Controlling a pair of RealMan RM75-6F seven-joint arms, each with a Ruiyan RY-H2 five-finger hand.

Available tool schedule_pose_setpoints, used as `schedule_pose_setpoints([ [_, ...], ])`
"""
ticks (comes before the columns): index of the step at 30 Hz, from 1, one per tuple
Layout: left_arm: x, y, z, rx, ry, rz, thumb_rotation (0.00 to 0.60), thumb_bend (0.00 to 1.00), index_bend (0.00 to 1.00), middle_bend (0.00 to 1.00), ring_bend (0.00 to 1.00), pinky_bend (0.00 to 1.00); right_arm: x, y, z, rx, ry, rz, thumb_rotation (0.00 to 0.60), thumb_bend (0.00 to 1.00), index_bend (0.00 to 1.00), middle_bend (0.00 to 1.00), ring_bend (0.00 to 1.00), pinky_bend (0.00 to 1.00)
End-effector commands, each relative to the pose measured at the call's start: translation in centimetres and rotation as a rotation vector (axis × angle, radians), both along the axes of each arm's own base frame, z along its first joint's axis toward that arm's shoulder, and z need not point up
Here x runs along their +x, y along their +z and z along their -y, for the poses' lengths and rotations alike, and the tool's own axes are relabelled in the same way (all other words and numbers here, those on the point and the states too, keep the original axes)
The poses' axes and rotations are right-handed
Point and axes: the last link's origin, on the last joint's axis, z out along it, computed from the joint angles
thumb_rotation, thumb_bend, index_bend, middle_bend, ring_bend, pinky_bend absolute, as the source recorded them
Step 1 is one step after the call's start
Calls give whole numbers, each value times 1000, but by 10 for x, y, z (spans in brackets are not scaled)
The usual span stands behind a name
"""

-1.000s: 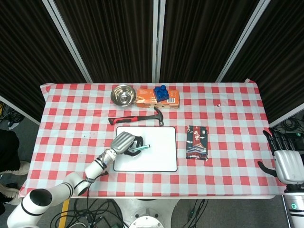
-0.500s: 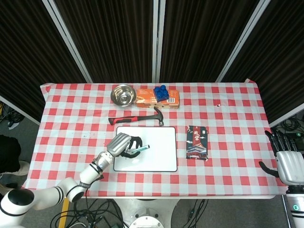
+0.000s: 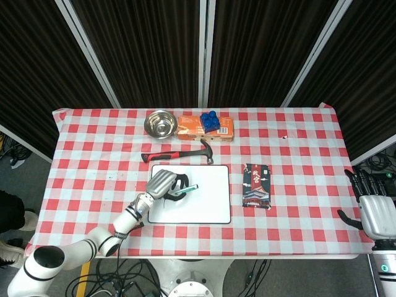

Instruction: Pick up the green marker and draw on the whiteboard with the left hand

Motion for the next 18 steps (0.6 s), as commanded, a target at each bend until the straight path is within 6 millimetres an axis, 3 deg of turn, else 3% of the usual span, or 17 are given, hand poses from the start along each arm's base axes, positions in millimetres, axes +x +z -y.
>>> schedule_pose_setpoints([
  [1, 0, -6, 0, 0, 1, 7, 600, 396, 481, 563, 642, 954, 0, 0, 0, 1, 0, -1, 600, 101, 0, 1, 0, 88],
  [18, -11, -11, 1, -3, 24, -1, 600, 395, 481, 563, 641, 954, 2, 0, -1, 0, 1, -3, 600, 101, 0, 1, 0, 89],
])
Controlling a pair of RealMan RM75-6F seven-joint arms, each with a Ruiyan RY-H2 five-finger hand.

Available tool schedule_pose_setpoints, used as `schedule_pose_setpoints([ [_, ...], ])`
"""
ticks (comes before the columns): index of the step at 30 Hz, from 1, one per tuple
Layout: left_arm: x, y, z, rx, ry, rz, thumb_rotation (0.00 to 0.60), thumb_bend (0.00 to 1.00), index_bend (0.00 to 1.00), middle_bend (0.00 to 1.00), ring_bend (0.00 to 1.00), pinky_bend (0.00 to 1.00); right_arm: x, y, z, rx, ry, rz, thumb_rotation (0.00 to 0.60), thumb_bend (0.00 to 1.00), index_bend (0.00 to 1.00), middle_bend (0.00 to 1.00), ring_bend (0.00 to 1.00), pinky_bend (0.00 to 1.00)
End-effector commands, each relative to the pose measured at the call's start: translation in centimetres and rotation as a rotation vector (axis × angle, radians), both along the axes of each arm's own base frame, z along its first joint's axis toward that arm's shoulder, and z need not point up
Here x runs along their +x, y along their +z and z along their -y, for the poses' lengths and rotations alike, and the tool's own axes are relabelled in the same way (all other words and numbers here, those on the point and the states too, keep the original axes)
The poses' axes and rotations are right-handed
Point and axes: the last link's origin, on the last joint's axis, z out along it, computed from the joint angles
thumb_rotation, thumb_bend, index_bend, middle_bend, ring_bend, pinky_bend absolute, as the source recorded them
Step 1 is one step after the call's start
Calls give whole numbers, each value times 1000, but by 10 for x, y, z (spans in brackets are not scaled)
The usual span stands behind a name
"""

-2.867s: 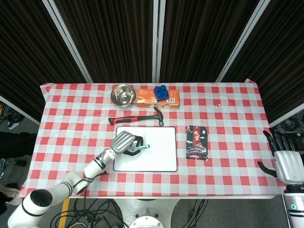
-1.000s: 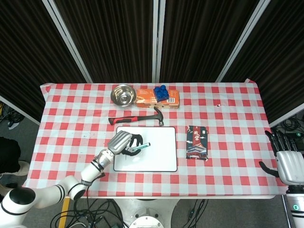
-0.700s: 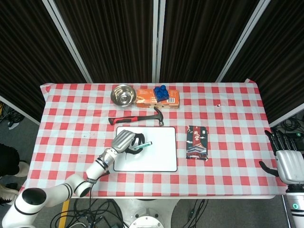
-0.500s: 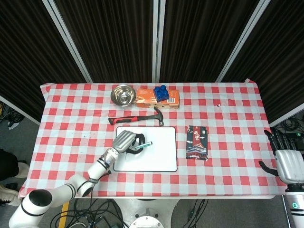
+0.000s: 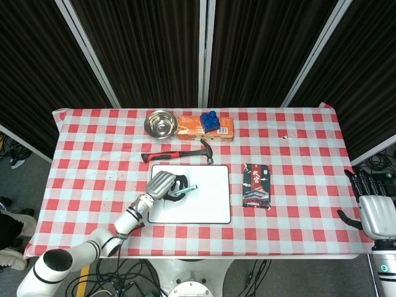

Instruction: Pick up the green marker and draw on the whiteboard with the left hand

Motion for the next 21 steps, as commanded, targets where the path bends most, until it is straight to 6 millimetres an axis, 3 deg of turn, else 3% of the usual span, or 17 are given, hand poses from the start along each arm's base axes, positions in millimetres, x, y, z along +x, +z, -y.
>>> schedule_pose_setpoints([
  [1, -2, 0, 2, -1, 3, 0, 600, 395, 481, 563, 641, 954, 0, 0, 0, 0, 2, -1, 600, 101, 0, 1, 0, 89],
  [6, -1, -5, 7, -19, 11, 13, 600, 395, 481, 563, 641, 953, 1, 0, -1, 1, 6, -1, 600, 101, 0, 1, 0, 91],
  [15, 25, -23, 24, -76, -35, 46, 600, 395, 481, 563, 640, 954, -3, 6, -6, -19, -6, 0, 600, 101, 0, 1, 0, 96],
  [18, 34, -17, 22, -68, -54, 72, 600, 394, 481, 562, 638, 954, -5, 9, -6, -32, -5, 6, 600, 101, 0, 1, 0, 97],
  [21, 39, 3, 10, -23, -57, 112, 600, 394, 481, 562, 638, 954, -5, 11, -7, -39, 2, 11, 600, 101, 0, 0, 0, 97],
])
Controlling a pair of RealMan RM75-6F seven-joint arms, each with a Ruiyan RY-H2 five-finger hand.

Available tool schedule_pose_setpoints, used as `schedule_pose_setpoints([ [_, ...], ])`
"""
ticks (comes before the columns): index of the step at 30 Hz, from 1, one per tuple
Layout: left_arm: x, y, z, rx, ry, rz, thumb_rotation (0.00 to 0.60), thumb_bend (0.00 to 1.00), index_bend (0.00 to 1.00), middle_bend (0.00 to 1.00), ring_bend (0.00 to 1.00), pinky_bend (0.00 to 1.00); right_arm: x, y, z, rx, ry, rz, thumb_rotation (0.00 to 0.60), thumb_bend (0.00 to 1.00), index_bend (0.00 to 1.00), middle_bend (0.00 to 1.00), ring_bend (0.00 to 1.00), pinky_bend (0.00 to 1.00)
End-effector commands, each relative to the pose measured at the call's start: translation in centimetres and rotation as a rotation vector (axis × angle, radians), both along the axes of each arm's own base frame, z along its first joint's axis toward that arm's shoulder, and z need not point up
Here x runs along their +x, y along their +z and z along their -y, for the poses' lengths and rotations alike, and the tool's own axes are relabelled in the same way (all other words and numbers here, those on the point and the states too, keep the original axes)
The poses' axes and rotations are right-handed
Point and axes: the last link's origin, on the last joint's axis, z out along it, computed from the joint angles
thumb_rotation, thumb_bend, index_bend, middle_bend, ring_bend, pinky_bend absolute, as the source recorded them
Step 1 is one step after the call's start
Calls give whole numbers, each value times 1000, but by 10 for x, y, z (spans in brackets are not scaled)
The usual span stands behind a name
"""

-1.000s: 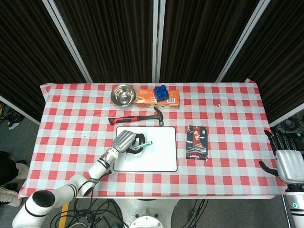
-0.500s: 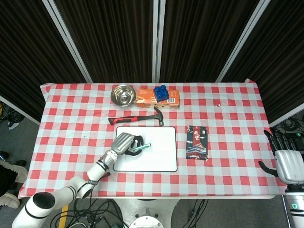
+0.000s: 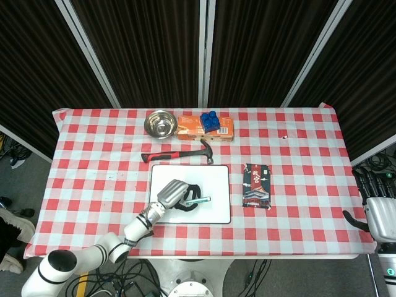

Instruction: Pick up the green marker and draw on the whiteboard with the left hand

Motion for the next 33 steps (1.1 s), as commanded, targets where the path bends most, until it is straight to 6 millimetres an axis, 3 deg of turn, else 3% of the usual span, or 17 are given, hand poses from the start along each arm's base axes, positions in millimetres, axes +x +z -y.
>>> schedule_pose_setpoints([
  [1, 5, 28, -17, 65, -6, 37, 600, 394, 481, 562, 637, 953, 0, 1, -1, -4, 5, 3, 600, 101, 0, 0, 0, 97],
  [6, -16, 73, -34, 134, 20, -42, 600, 395, 481, 560, 638, 953, -1, 0, -1, -1, 12, 11, 600, 101, 0, 0, 0, 97],
  [10, -55, 102, -35, 188, 86, -230, 600, 394, 480, 547, 629, 950, -1, -3, 1, 5, 16, 18, 600, 101, 0, 0, 0, 97],
  [14, -91, 117, -29, 234, 161, -427, 600, 395, 477, 531, 603, 941, 1, -6, 3, 19, 25, 20, 600, 100, 0, 0, 0, 97],
  [19, -117, 123, -22, 265, 252, -591, 600, 397, 469, 508, 590, 937, 4, -10, 5, 32, 39, 21, 600, 100, 0, 0, 0, 97],
  [25, -124, 116, -17, 253, 286, -686, 600, 398, 454, 484, 579, 932, 4, -11, 4, 31, 38, 23, 600, 101, 0, 0, 0, 97],
  [28, -121, 111, -16, 238, 274, -714, 600, 351, 307, 425, 541, 921, 3, -11, 4, 32, 32, 25, 600, 101, 0, 0, 0, 98],
  [30, -118, 109, -16, 239, 266, -716, 600, 301, 180, 349, 465, 875, 3, -11, 4, 31, 29, 25, 600, 100, 0, 0, 0, 98],
  [33, -112, 117, -15, 273, 265, -689, 600, 261, 97, 206, 299, 683, 1, -9, 3, 24, 24, 23, 600, 101, 0, 0, 0, 99],
])
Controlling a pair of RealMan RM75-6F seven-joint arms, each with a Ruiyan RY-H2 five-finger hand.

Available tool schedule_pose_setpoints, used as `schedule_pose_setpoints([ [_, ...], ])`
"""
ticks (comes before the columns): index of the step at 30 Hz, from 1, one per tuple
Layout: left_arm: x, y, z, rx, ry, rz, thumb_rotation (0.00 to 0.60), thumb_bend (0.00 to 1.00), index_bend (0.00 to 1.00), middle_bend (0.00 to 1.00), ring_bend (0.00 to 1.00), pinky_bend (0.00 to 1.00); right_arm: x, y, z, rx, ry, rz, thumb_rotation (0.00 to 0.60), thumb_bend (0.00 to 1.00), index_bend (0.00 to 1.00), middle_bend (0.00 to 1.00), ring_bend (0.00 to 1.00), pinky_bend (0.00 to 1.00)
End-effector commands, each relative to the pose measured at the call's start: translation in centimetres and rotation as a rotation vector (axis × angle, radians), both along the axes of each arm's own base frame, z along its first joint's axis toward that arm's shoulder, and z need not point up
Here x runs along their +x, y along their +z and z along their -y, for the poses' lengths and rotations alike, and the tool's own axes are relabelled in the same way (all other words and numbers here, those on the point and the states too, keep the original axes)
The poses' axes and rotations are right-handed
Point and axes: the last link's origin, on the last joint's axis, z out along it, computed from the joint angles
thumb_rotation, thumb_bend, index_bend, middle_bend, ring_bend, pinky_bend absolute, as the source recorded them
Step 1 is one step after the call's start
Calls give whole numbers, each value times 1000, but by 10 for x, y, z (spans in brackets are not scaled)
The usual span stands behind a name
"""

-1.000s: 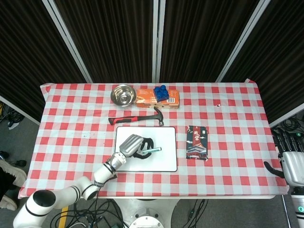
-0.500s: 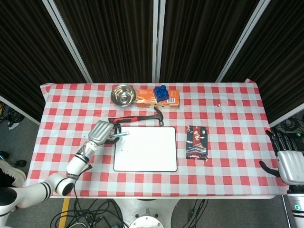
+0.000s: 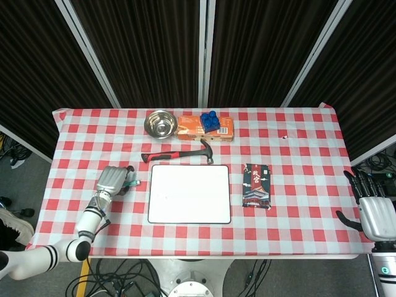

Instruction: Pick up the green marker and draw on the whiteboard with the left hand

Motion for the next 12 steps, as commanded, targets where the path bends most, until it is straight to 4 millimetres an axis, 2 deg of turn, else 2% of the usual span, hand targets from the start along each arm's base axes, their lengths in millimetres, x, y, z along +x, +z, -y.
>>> schedule_pose_setpoints([
  [1, 6, 15, 2, 54, -12, 38, 600, 258, 92, 185, 267, 633, -2, 2, -1, -7, -6, -1, 600, 101, 0, 0, 0, 99],
  [3, 4, 33, 6, 107, -4, 86, 600, 253, 90, 173, 244, 582, -3, 4, -2, -13, -14, -2, 600, 101, 0, 0, 0, 99],
  [6, -11, 73, 20, 232, 12, 159, 600, 248, 91, 172, 243, 560, -7, 7, -5, -22, -29, -3, 600, 101, 0, 0, 0, 99],
  [8, -30, 103, 38, 337, 19, 171, 600, 240, 91, 172, 243, 532, -9, 8, -6, -27, -38, -1, 600, 101, 0, 0, 0, 99],
  [10, -52, 128, 60, 417, 36, 162, 600, 228, 92, 173, 234, 457, -11, 7, -6, -26, -40, 4, 600, 101, 0, 0, 0, 99],
  [12, -71, 145, 80, 459, 53, 140, 600, 215, 98, 173, 215, 379, -11, 5, -6, -22, -33, 14, 600, 101, 0, 0, 0, 99],
])
